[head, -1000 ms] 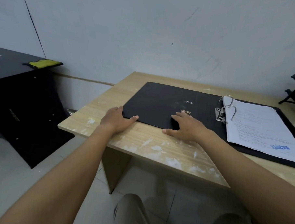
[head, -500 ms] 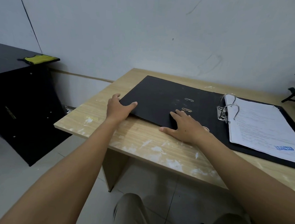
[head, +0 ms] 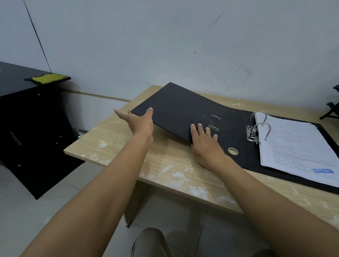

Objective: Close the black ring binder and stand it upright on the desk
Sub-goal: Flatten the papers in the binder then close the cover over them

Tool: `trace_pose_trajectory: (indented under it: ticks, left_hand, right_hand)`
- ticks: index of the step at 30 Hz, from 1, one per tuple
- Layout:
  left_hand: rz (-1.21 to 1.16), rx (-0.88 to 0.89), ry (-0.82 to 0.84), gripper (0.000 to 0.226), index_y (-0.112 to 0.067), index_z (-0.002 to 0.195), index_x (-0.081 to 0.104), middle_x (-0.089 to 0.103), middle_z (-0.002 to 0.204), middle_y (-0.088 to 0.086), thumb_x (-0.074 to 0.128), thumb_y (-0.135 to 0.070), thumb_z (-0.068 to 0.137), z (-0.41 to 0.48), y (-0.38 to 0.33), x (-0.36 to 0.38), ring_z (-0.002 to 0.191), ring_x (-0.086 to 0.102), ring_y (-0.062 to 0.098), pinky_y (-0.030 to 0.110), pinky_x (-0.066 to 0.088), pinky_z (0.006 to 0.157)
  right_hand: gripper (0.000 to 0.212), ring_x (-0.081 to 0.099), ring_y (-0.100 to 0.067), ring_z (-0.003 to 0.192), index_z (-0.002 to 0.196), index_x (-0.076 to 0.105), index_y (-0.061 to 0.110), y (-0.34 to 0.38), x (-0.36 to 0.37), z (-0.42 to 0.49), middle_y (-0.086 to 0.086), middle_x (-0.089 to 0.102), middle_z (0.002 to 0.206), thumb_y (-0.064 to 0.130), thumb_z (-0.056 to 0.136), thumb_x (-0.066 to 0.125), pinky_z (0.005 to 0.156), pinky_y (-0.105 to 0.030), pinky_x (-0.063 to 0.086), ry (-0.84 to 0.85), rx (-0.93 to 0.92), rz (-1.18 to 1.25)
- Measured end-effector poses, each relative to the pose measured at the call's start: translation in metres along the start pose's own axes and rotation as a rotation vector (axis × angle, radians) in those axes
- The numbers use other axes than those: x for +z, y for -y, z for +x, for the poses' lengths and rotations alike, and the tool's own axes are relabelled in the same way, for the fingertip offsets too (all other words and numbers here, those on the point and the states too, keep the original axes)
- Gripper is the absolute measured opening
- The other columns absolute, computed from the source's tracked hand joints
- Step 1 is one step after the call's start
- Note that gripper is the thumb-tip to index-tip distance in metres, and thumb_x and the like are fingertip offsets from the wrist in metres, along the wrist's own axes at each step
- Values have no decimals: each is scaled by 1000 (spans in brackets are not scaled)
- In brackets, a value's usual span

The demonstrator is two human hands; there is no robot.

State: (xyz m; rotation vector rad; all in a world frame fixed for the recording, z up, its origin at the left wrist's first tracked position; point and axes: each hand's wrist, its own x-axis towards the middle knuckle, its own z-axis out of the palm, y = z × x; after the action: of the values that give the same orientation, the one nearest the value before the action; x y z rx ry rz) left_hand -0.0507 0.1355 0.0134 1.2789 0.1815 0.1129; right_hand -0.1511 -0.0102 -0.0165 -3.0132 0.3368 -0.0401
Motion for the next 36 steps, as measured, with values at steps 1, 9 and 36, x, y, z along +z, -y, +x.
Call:
trace_pose_trajectory:
  ticks: [1,9,36]
  left_hand:
    - [-47,-50,11,93,-23,151,0,35,151,2,66,-13,85,-2,1,3,131,45,20,27,35,99]
    - [-240,-241,125,37,-4,127,49,62,123,10,55,-4,91,-9,4,23,100,64,22,34,53,92]
    - [-114,81,374,21,-22,88,57,64,90,-10,44,-8,95,-76,-54,94,81,61,9,23,50,73]
  right_hand:
    - [64,2,-43,147,154,-4,9,0,0,0,-17,-2,162,3,99,28,116,-58,12,-2,0,5]
    - [61,1,-39,148,154,-2,10,-4,-4,-4,-14,-1,163,9,102,30,117,-56,11,-14,1,87]
    - [74,-9,-23,150,155,-5,14,-17,-16,-18,-6,-9,163,-3,93,31,120,-50,6,-163,115,658]
